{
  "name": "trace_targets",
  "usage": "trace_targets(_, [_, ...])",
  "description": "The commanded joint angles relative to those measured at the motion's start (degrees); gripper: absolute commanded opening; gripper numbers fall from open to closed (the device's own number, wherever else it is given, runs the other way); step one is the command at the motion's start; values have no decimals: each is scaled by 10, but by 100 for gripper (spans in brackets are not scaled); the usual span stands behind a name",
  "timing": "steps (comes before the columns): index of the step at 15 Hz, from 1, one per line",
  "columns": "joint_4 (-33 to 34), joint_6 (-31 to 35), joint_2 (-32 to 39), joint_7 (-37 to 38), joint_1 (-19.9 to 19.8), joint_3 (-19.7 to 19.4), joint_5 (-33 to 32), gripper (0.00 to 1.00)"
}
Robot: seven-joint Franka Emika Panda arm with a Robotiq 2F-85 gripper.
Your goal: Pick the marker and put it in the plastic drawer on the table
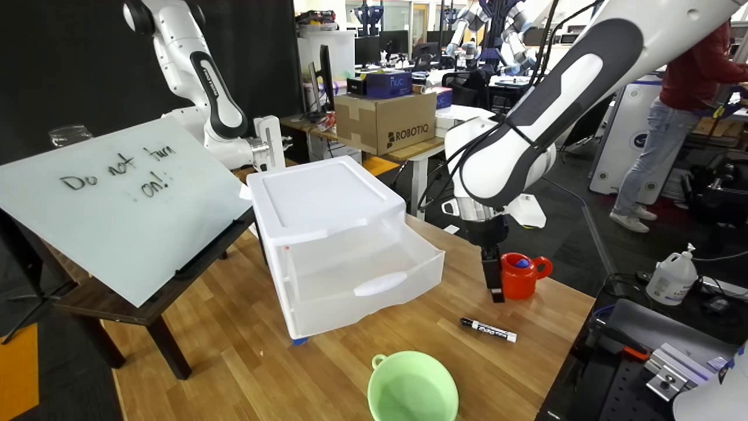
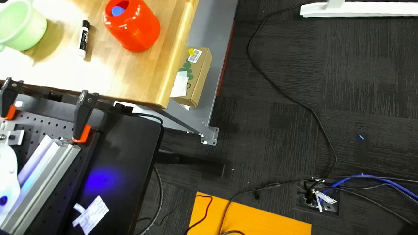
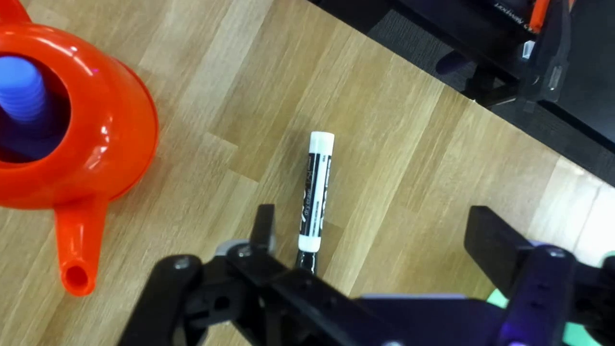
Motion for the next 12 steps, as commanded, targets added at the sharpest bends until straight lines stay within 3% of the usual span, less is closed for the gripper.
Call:
trace_targets(1, [7, 25, 39, -26, -18, 13, 19, 100])
trace_targets(12, [10, 20, 51, -21, -20, 20, 12, 100])
